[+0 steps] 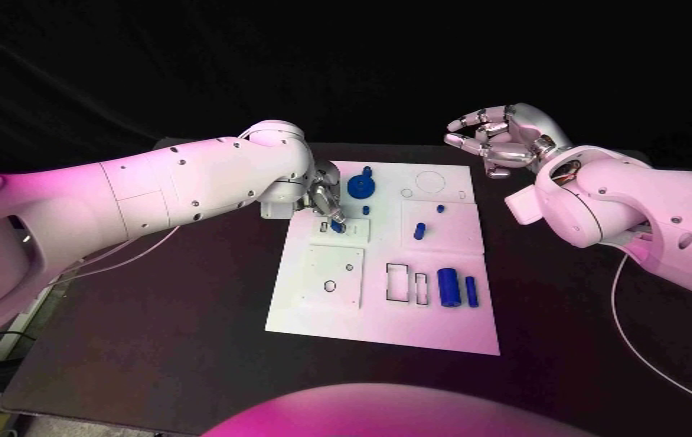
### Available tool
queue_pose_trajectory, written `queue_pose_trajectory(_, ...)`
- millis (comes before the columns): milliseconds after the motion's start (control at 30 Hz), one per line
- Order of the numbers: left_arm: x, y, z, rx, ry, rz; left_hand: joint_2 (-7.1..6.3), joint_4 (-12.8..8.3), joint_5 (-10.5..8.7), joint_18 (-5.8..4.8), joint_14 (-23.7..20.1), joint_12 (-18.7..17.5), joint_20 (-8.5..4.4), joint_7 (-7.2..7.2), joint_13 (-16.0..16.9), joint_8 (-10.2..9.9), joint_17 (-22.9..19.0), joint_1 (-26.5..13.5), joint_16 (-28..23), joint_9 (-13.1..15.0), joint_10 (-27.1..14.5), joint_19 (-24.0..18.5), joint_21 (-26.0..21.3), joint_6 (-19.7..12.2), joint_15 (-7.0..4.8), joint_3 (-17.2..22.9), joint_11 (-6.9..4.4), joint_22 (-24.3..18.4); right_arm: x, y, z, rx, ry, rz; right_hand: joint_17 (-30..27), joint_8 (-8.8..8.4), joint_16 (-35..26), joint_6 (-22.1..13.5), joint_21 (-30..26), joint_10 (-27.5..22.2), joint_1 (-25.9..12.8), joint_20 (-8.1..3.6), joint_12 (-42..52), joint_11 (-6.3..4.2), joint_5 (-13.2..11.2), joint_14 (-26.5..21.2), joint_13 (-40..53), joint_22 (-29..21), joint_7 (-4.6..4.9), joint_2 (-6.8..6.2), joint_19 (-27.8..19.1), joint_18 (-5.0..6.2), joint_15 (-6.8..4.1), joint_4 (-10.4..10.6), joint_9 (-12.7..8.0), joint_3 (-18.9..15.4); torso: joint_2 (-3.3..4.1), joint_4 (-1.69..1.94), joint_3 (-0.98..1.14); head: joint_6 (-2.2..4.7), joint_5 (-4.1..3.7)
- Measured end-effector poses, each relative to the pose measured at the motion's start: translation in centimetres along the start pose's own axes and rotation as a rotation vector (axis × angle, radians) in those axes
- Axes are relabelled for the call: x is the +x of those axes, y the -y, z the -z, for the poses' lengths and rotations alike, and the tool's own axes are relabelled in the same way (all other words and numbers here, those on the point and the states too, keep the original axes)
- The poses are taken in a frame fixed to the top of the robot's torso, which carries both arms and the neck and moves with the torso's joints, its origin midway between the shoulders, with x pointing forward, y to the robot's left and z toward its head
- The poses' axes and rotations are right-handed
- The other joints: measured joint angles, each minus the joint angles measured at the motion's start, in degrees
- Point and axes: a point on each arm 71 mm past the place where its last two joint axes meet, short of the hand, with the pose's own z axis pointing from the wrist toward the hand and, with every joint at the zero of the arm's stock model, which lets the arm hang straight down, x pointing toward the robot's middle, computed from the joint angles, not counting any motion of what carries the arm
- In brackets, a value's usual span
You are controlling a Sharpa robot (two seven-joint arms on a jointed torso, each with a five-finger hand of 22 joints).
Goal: Assemble the parts on the task board
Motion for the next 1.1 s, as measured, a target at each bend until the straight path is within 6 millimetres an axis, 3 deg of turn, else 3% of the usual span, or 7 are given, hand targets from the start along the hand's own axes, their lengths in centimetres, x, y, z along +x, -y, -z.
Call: queue_pose_trajectory(1100, 0.36, 0.46, -0.26, 0.014, 0.069, 0.007, -0.89, 0.00, 1.10, 0.01, 0.21, 0.00, -0.21, -0.19, 0.15, -0.37, 0.04, -0.45, 0.00, 0.80, 0.16, 0.20, 0.22, 0.19, -0.21, 0.00, -0.13, 0.41, -0.03, 0.16, 0.08, 0.003, 0.000, 0.000, -0.02, 0.00, 0.00, 0.00, 0.00, 0.00, 0.00, 0.00, 0.00, 0.00, 0.00, 0.00, 0.00, -0.03, 0.00, 0.00, 0.00, 0.00, 0.00, 0.00, -0.04, 0.00, 0.07, -0.03, -0.03, -0.35, 0.03)
